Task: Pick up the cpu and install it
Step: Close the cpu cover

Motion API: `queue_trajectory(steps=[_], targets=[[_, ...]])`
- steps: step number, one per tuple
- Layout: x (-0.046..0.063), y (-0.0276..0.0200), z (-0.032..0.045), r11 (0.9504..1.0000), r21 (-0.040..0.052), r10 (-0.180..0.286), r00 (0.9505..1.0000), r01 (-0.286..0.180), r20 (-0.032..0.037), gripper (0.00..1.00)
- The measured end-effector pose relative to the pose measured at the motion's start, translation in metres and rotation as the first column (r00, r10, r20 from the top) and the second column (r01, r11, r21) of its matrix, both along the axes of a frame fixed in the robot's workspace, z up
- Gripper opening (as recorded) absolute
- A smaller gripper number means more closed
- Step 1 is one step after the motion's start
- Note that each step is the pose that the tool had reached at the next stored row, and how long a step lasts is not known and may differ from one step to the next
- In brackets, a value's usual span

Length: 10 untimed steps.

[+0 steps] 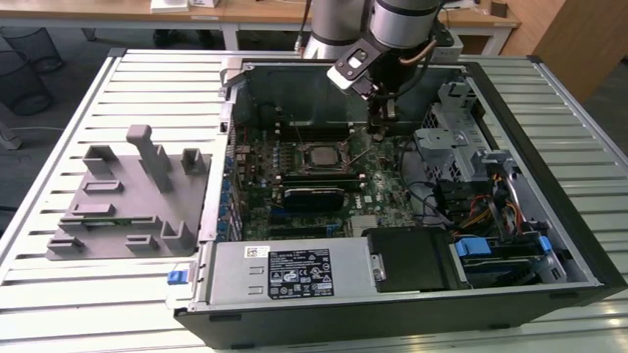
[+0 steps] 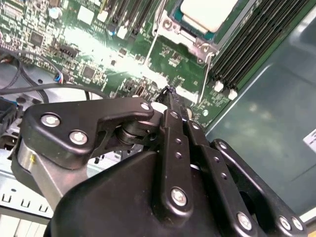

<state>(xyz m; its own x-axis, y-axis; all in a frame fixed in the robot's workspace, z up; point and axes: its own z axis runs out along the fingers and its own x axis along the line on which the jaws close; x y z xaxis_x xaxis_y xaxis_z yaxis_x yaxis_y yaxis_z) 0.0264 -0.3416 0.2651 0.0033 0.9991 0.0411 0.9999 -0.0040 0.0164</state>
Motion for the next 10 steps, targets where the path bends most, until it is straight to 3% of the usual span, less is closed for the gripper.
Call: queue_trajectory(steps=[10], targets=[[0.012,0.0041,-0.005,1.0,-0.001,0.0,1.0,0.0,-0.0016,0.11]])
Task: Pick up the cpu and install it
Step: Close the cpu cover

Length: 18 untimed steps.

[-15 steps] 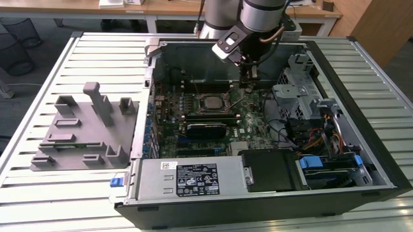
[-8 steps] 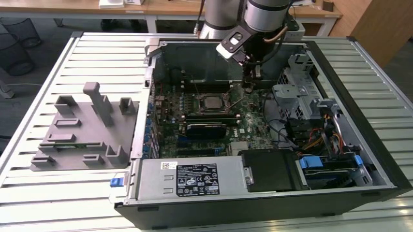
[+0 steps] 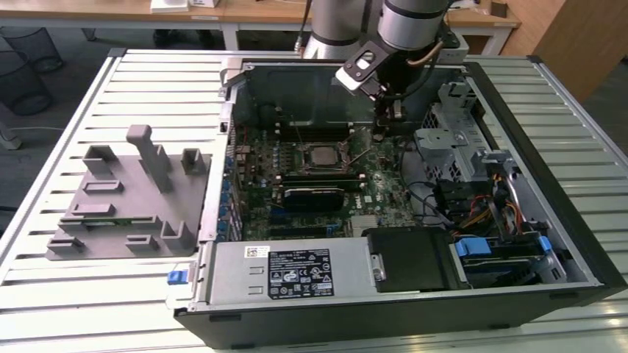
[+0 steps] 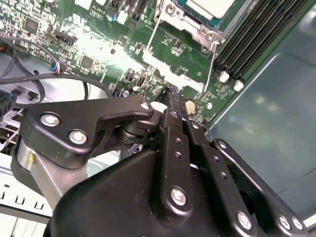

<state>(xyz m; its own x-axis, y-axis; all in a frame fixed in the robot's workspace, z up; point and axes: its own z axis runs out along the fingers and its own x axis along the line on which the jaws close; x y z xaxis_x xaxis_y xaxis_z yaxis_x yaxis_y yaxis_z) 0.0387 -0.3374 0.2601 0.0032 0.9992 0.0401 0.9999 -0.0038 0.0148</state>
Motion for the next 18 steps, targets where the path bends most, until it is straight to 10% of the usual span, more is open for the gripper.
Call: queue_trajectory(steps=[12,18], targets=[[0.002,0.0009,-0.0162,1.0,0.0002,0.0,1.0,0.0,-0.0006,0.11],[-0.017,0.0009,-0.0207,1.0,0.0001,0.0,1.0,0.0,-0.0006,0.11]])
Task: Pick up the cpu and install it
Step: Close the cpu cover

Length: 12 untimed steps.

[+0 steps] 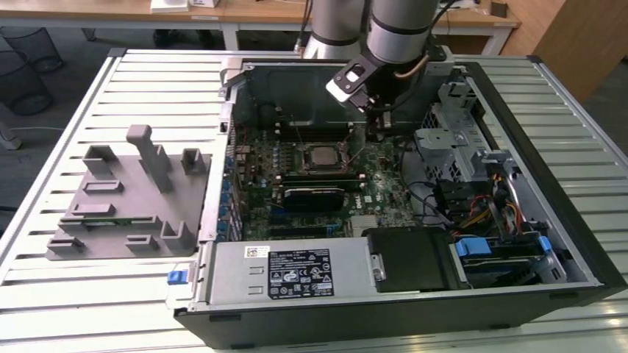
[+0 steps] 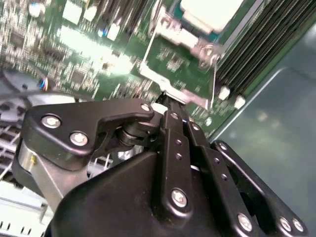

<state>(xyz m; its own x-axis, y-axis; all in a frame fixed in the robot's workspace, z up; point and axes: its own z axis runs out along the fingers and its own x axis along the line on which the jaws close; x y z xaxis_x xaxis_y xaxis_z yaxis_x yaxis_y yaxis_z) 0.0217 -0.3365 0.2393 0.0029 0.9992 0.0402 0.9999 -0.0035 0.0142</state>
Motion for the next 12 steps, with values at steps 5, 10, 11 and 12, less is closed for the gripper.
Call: queue_trajectory(steps=[5,10,11,12], targets=[[-0.019,0.0,-0.003,1.0,0.0001,0.0,1.0,0.0,0.0,0.11],[-0.034,0.0,-0.0055,1.0,-0.0001,0.001,1.0,-0.001,0.0,0.11],[-0.036,0.0,-0.0059,1.0,-0.0001,0.001,1.0,-0.001,-0.0001,0.11],[-0.038,0.0,-0.0063,1.0,-0.0001,0.001,1.0,-0.001,0.0,0.11]])
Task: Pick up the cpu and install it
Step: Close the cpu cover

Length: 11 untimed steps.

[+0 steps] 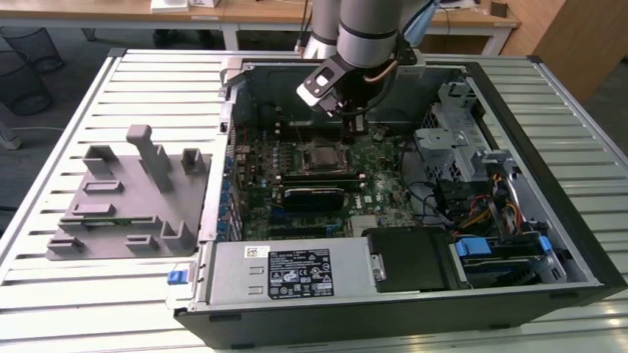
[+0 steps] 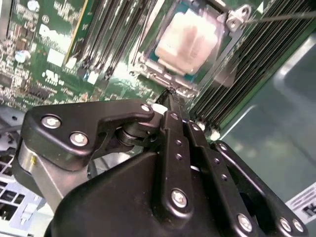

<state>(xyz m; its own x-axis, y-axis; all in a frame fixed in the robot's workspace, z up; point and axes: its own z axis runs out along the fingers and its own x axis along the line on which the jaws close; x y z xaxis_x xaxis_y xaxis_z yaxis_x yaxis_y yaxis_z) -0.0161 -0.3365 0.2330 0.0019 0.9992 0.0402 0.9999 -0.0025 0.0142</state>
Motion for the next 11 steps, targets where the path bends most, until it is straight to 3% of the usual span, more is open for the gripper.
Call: queue_trajectory(steps=[11], targets=[[-0.024,0.0001,-0.0039,1.0,0.0002,0.0,1.0,0.0,0.0001,0.11]])
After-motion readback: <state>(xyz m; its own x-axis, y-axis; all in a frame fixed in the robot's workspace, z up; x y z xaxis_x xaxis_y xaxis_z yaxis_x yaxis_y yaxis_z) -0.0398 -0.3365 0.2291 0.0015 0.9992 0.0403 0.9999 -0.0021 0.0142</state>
